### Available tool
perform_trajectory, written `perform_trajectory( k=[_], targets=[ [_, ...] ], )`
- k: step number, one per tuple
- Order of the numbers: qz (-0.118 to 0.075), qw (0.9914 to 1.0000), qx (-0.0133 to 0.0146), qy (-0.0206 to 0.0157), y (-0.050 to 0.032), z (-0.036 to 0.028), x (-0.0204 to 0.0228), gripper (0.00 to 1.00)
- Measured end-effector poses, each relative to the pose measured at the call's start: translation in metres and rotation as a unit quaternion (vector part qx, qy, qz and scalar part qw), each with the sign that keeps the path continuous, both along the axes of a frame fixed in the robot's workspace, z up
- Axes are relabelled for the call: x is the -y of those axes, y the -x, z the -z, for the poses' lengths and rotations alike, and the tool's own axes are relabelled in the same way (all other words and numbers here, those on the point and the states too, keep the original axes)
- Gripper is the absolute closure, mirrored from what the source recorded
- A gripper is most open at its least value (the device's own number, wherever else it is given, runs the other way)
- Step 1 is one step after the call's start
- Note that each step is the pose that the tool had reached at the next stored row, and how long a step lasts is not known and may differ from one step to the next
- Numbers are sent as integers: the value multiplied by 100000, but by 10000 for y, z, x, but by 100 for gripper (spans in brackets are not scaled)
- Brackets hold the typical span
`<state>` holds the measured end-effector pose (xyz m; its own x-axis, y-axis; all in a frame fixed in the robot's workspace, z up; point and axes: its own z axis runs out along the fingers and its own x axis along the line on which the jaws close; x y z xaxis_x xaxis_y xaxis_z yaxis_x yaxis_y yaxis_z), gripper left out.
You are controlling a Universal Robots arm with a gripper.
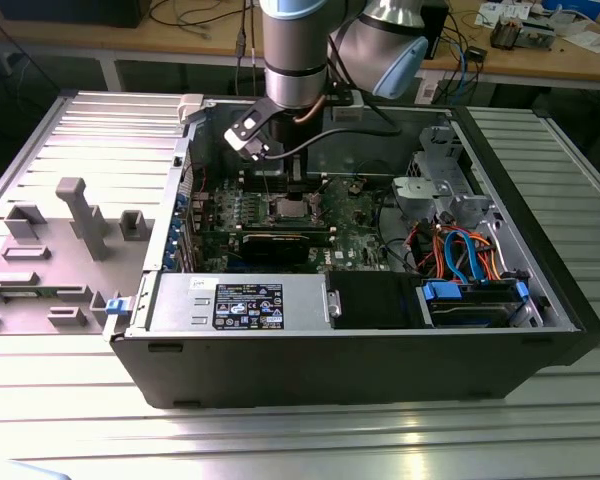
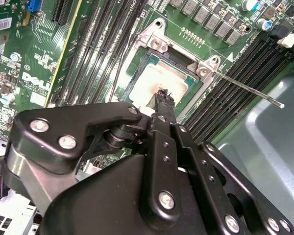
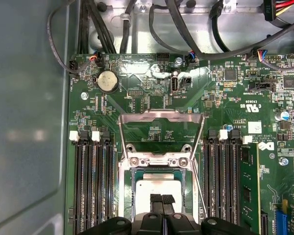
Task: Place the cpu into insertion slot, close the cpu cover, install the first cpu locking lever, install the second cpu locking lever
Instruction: 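Close the cpu cover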
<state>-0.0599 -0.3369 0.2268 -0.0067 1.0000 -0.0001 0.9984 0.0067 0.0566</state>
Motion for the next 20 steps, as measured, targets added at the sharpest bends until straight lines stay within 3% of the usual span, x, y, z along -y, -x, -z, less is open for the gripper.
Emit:
perform_trajectory(
  k=[20],
  targets=[
    [36, 100000, -132, -12, -11, -76, 0, 89]
  ],
)
